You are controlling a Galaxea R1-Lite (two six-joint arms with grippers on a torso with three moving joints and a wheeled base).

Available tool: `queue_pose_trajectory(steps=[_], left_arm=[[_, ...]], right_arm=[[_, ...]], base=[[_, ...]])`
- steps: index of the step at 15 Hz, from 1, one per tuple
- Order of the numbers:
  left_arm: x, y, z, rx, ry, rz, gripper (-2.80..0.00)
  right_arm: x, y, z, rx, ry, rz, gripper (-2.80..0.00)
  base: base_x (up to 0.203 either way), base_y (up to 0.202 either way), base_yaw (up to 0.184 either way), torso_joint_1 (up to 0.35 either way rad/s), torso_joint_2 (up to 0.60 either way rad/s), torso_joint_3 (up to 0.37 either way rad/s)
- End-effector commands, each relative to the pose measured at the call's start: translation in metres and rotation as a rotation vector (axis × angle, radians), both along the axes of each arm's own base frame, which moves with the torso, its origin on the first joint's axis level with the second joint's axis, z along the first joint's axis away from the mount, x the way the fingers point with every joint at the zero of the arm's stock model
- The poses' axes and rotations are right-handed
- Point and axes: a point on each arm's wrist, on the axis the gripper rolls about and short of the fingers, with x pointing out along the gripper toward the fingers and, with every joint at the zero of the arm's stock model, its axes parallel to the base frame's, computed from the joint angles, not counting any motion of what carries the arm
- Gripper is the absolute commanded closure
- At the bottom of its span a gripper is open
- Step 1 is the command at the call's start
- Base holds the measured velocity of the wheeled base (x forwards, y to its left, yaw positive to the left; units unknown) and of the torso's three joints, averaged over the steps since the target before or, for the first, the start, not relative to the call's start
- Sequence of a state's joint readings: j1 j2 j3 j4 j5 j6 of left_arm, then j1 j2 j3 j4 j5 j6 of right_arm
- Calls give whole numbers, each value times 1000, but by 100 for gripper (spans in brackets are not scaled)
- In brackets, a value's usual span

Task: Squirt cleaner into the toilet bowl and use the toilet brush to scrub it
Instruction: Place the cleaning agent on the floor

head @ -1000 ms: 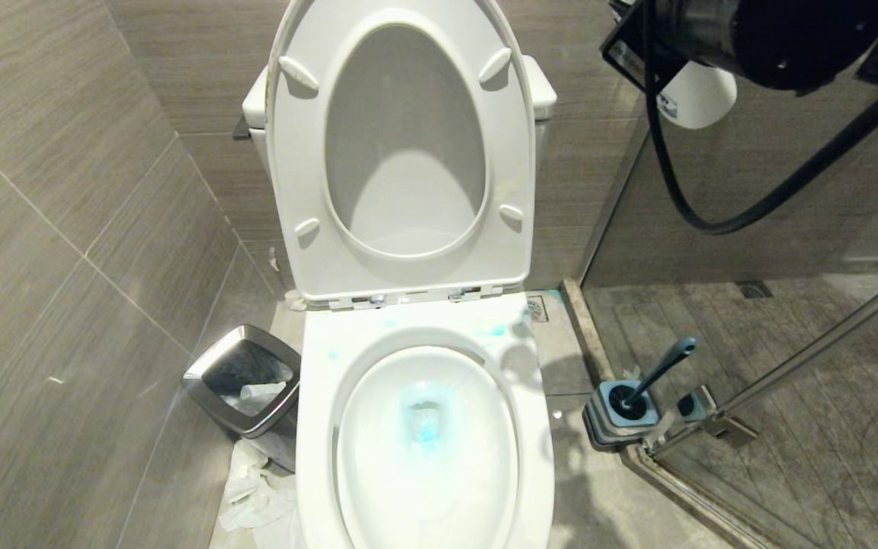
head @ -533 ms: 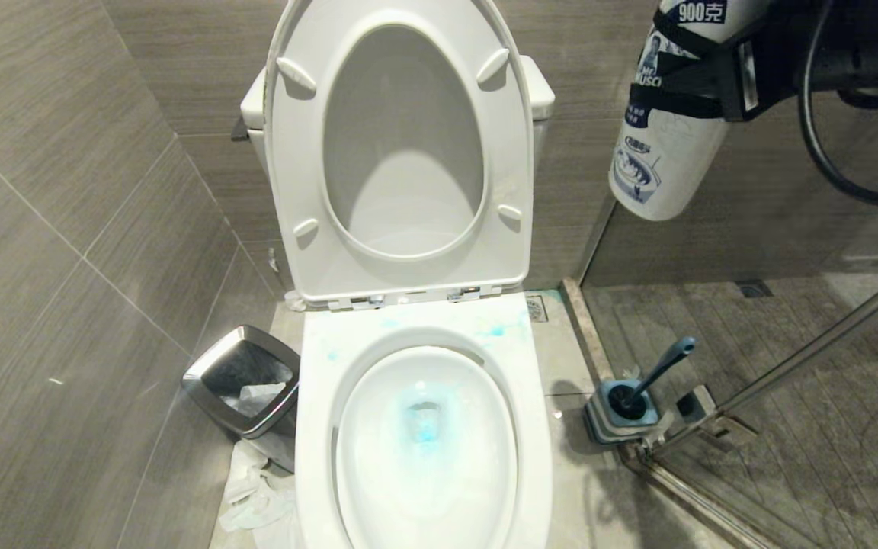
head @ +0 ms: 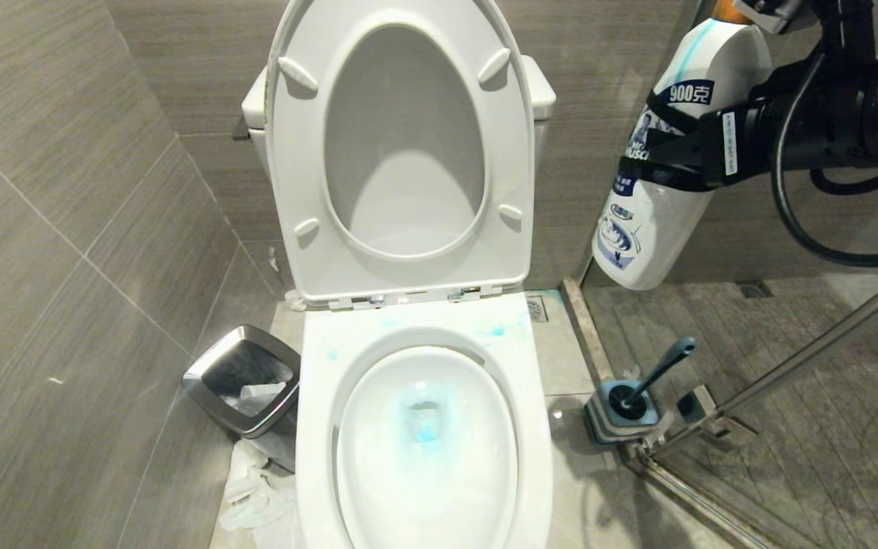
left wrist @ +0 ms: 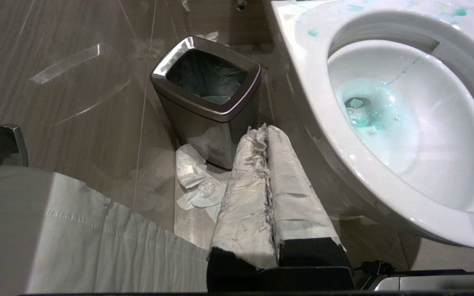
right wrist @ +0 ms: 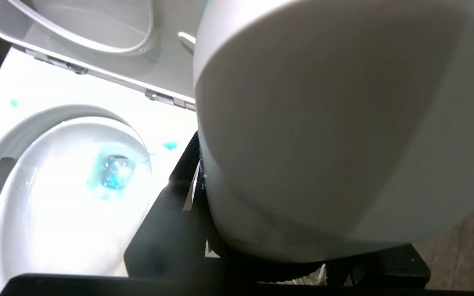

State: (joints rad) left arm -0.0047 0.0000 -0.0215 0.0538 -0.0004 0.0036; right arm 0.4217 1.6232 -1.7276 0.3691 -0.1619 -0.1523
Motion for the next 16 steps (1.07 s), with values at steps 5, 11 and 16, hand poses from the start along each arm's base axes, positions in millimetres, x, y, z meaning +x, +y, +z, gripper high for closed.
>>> queue_pose_trajectory(steps=[5,11,16], left_arm=[[0,0,0,-1,1,1,0],[0,0,0,-1,1,1,0],[0,0,0,-1,1,1,0]], right_arm=[[5,0,-32,-9,-3,-84,0],[-2,-2,-79,19,49,-105,0],[20,9,-122,100,5,-116,0]], base=[[0,0,0,0,0,0],[0,0,0,0,0,0],[0,0,0,0,0,0]])
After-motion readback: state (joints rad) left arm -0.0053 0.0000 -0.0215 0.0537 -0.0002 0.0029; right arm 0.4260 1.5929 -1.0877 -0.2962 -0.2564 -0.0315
